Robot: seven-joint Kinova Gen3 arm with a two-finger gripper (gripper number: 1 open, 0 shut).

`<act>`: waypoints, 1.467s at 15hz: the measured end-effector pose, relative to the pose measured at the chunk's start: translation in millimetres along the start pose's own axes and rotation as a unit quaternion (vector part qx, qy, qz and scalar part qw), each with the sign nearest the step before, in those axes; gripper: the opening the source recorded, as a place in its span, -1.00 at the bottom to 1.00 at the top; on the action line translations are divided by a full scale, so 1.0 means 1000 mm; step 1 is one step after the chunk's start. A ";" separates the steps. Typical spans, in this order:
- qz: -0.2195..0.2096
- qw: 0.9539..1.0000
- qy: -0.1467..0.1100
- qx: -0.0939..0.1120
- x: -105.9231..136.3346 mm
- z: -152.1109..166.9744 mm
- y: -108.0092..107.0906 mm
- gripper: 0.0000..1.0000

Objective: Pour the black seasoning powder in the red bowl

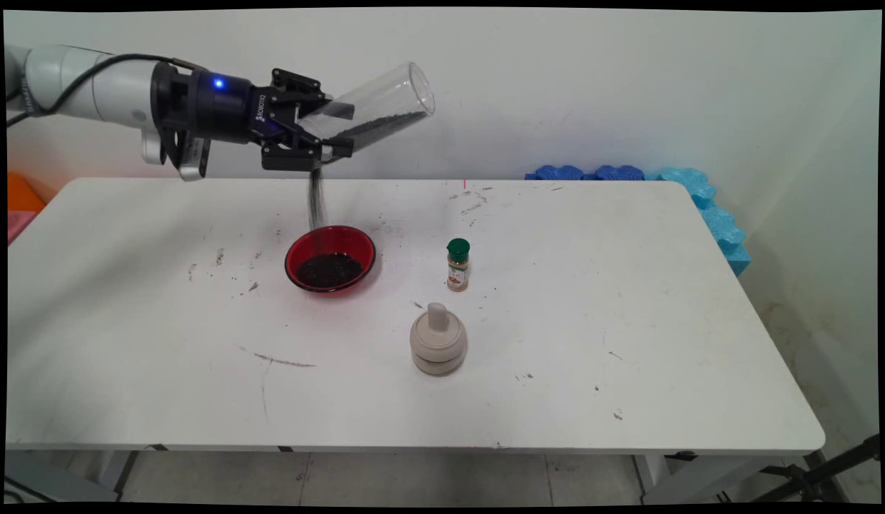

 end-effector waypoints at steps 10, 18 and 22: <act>0.003 1.000 -0.008 -0.006 -0.003 0.002 0.002 -1.00; 0.005 1.000 -0.013 -0.010 -0.005 0.002 0.003 -1.00; 0.006 1.000 -0.015 -0.012 -0.006 0.002 0.004 -1.00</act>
